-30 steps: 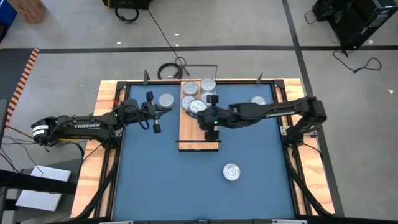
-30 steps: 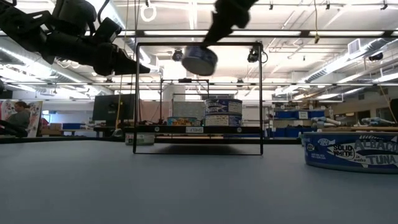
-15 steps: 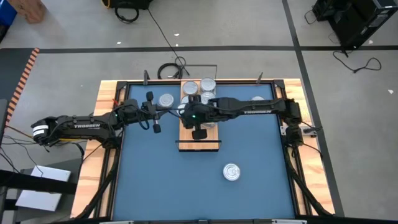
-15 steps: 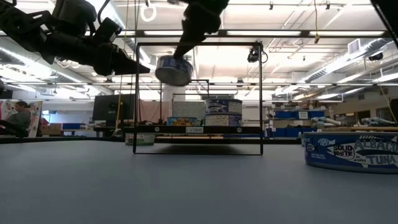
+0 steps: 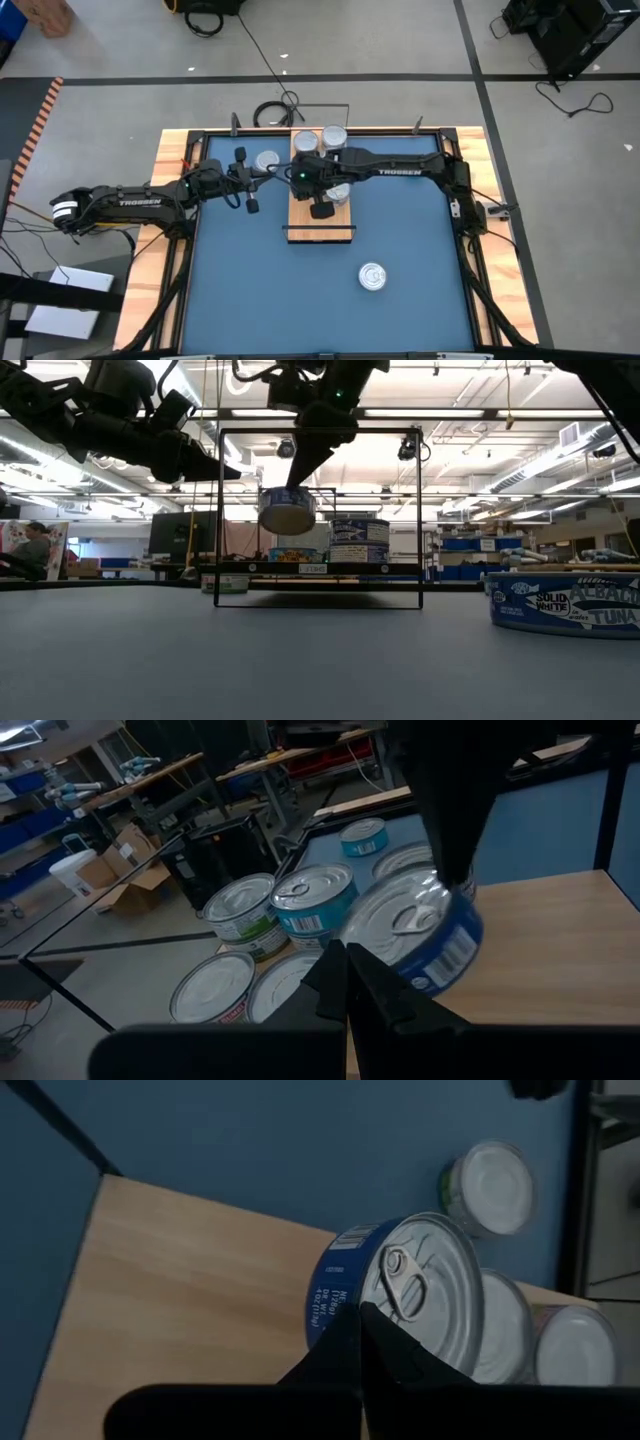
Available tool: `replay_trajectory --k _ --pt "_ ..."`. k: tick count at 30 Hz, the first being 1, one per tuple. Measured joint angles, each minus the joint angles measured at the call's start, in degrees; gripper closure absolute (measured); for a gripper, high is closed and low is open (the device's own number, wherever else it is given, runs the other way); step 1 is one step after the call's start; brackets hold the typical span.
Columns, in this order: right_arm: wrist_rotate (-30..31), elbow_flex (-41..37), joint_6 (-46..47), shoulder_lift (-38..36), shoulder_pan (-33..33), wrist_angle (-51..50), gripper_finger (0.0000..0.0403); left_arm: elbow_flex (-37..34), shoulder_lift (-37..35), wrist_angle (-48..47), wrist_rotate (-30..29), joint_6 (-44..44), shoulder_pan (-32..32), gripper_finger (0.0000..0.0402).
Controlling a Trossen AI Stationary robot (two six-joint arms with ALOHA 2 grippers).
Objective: Stack canned seafood by type on shelf
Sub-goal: Put the blue tuna can on the shelf aligned with the other blue tuna can
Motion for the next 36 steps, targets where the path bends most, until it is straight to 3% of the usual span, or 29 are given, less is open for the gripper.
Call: replay_trajectory --k 18,36 --pt "-12.7 -0.1 1.9 0.0 -3.7 -0.1 0.0403 0.0 0.0 0.0 0.0 0.0 0.0 0.0398" --pt "-13.2 -7.2 1.4 -0.1 -4.3 6.9 0.0403 0.0 0.0 0.1 -0.1 0.0 0.0 0.0398"
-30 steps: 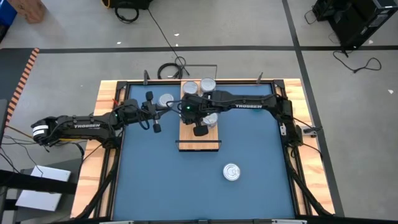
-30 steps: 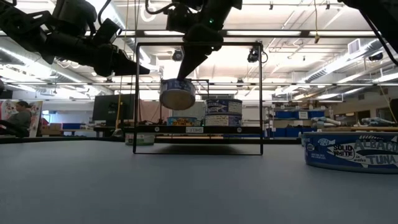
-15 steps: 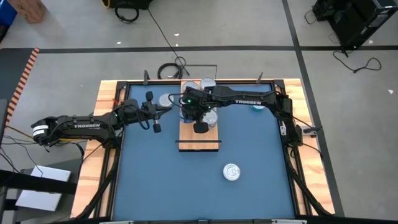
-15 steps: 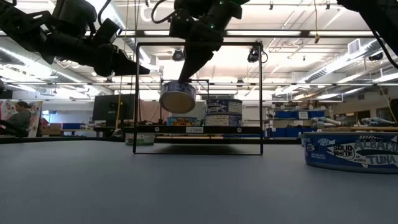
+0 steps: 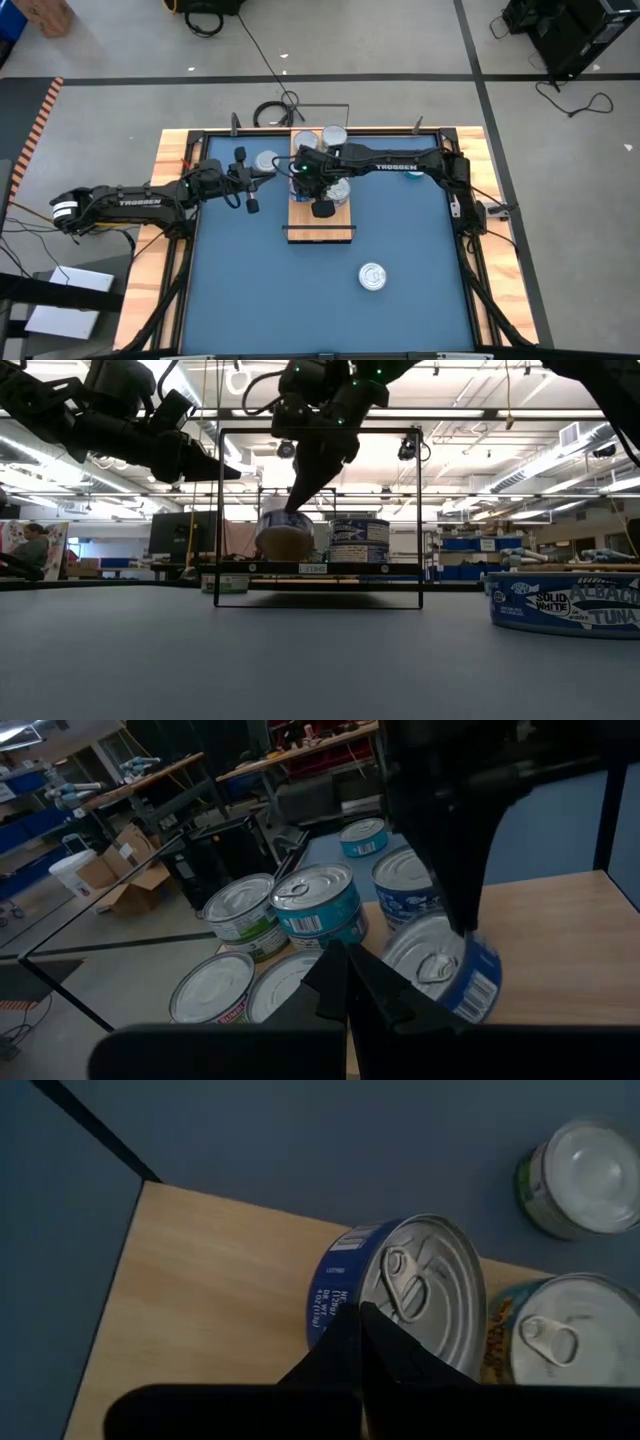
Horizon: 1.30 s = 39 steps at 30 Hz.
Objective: Stack canned seafood by type on shelf
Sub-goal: Put the blue tuna can on the shelf aligned with the other blue tuna can
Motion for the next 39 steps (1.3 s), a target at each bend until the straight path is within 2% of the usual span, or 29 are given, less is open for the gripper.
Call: replay_trajectory --k 9,20,24,30,39 --pt "-0.9 -3.7 -0.4 0.0 -0.2 3.2 0.0403 0.0 0.0 0.0 0.0 0.0 0.0 0.0398" --pt "-1.5 -4.0 -1.0 0.0 -0.1 4.5 0.0403 0.0 0.0 0.0 0.0 0.0 0.0 0.0398" --pt "-1.7 -3.9 -1.1 0.0 -0.1 5.0 0.0403 0.0 0.0 -1.2 3.3 0.2 0.0 0.0398" --pt "-3.0 -3.9 -1.0 0.0 -0.4 5.3 0.0403 0.0 0.7 -1.3 3.3 0.2 0.1 0.0398" --pt "-4.1 -3.3 2.0 0.0 -0.4 4.3 0.0403 0.0 9.9 4.6 3.8 -1.0 0.1 0.0398"
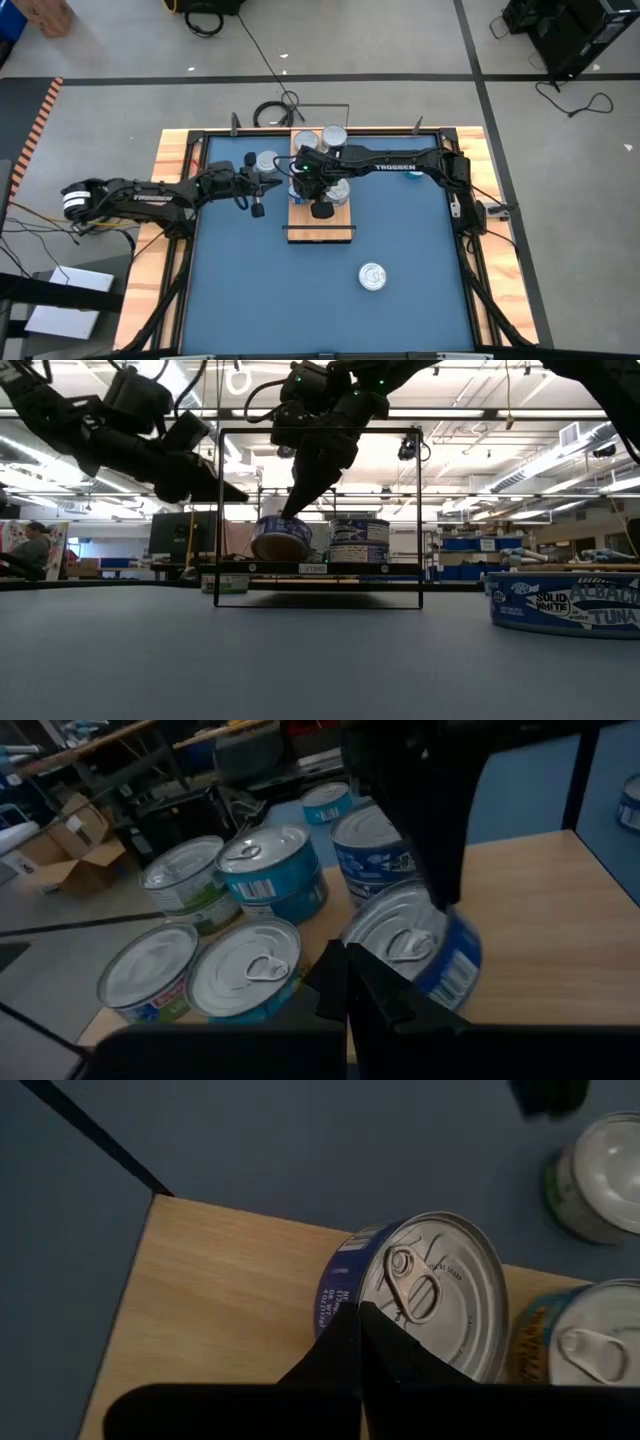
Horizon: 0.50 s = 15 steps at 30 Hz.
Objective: Stack canned seafood by type on shelf
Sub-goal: Put the blue tuna can on the shelf aligned with the other blue tuna can
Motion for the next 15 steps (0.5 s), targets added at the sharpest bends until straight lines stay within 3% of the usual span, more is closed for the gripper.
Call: replay_trajectory --k 6,15 --pt "-0.9 0.0 0.1 0.0 -0.2 -0.1 0.0403 0.8 5.9 3.5 -0.7 0.0 0.0 0.0399" --pt "-1.8 -0.8 -0.7 0.0 -1.3 0.2 0.0403 1.0 6.7 3.4 -0.9 0.0 0.0 0.0399"
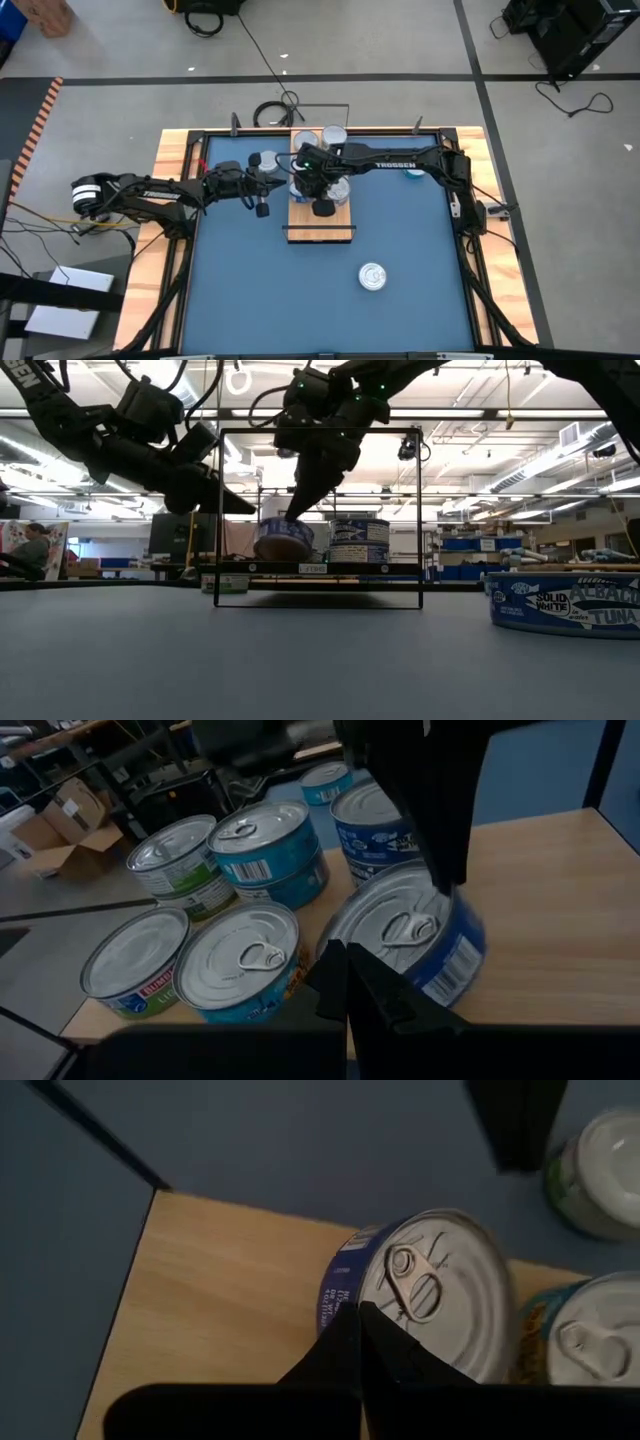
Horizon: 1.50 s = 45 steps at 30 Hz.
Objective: Stack canned seafood by type on shelf
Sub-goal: Put the blue tuna can on the shelf aligned with the other blue tuna can
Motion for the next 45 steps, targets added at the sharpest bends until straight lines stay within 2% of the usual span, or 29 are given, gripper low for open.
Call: replay_trajectory --k 11,22,32,38,45 --pt "-1.2 -1.9 0.3 0.0 -0.6 3.1 0.0401 0.0 0.0 -0.1 0.3 0.1 0.0 0.0399" --pt "0.4 -2.0 0.3 0.0 -0.9 4.6 0.0369 0.0 0.0 0.3 1.6 0.0 -0.1 0.0399" --pt "0.4 -2.0 -0.3 0.0 -1.0 4.1 0.0398 0.0 0.1 -0.3 3.4 0.2 -0.1 0.0399" --pt "0.6 -2.0 -0.6 -0.3 -1.1 3.0 0.0399 0.0 2.1 -0.2 -1.1 -0.2 0.2 0.0399" --pt "3.9 -2.0 -0.9 -6.0 -1.3 3.2 0.0401 -0.1 6.5 0.0 -1.8 -1.5 1.9 0.0399"
